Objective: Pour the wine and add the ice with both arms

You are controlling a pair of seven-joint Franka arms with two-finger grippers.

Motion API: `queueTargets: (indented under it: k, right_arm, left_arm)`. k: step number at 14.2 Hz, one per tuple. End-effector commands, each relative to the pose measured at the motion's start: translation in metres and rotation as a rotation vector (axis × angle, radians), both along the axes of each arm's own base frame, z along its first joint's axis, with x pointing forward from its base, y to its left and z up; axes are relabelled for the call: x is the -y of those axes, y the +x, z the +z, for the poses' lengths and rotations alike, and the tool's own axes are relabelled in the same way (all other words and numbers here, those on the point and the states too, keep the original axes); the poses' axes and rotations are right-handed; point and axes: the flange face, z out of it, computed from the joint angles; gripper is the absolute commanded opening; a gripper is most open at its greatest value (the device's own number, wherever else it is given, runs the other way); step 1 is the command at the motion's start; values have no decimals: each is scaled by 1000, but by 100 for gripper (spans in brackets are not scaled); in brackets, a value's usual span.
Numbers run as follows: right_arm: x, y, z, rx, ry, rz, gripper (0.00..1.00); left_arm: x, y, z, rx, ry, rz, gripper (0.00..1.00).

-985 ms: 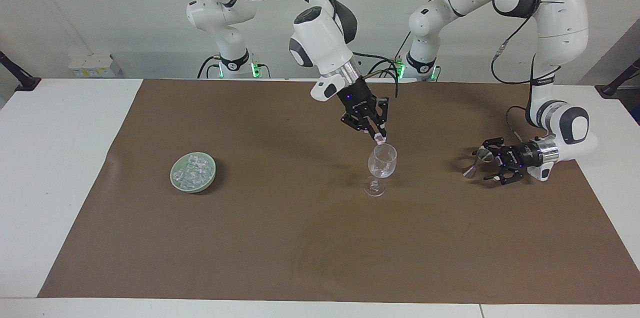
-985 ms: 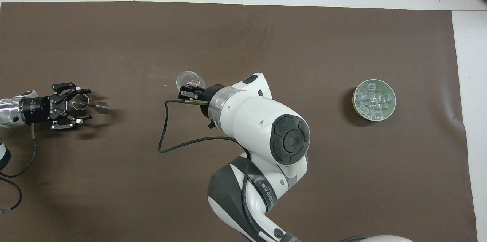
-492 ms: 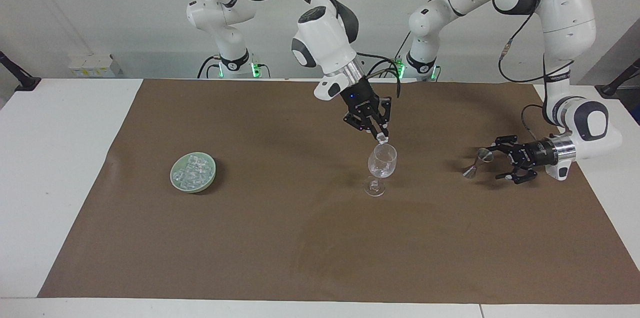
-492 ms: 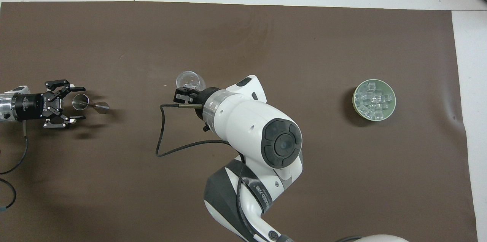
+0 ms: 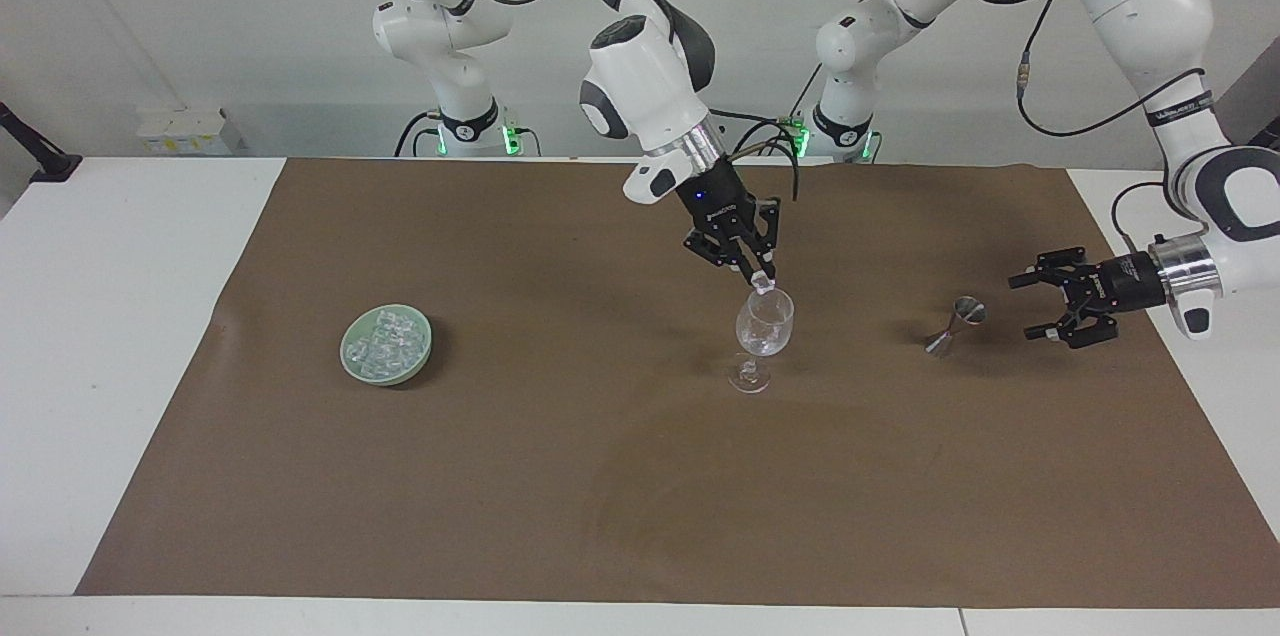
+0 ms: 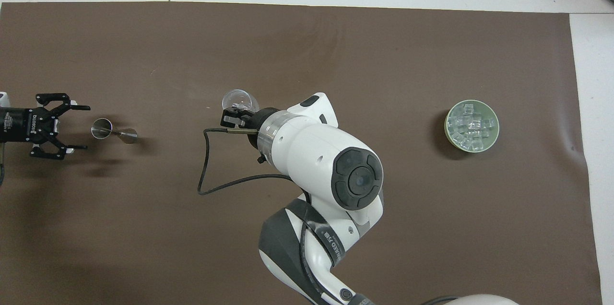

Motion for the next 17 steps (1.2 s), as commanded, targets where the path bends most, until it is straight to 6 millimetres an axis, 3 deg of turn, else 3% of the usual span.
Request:
queueTargets:
  k: [1, 4, 5, 6, 7, 13, 15, 17]
  right_arm:
    - [-7, 9, -6, -2, 19, -16, 0]
    - [-8, 14, -15, -12, 16, -17, 0]
    - [-8, 14, -16, -15, 17, -18, 9]
    - [-8, 14, -16, -15, 17, -18, 27]
    - [-8, 14, -16, -16, 18, -19, 32]
    - [-6, 16, -16, -22, 24, -35, 39]
    - [7, 26, -6, -5, 24, -55, 51]
    - [32, 33, 6, 8, 10, -90, 86]
  left_arm:
    - [30, 2, 42, 70, 142, -135, 100]
    - [60, 3, 72, 174, 262, -300, 100]
    - [67, 3, 80, 205, 294, -349, 100]
    - [71, 2, 88, 245, 312, -394, 100]
    - [73, 1, 98, 294, 335, -448, 100]
    - [83, -8, 150, 584, 468, -854, 100]
    - [96, -11, 169, 632, 513, -952, 100]
    - [110, -14, 182, 679, 537, -1005, 100]
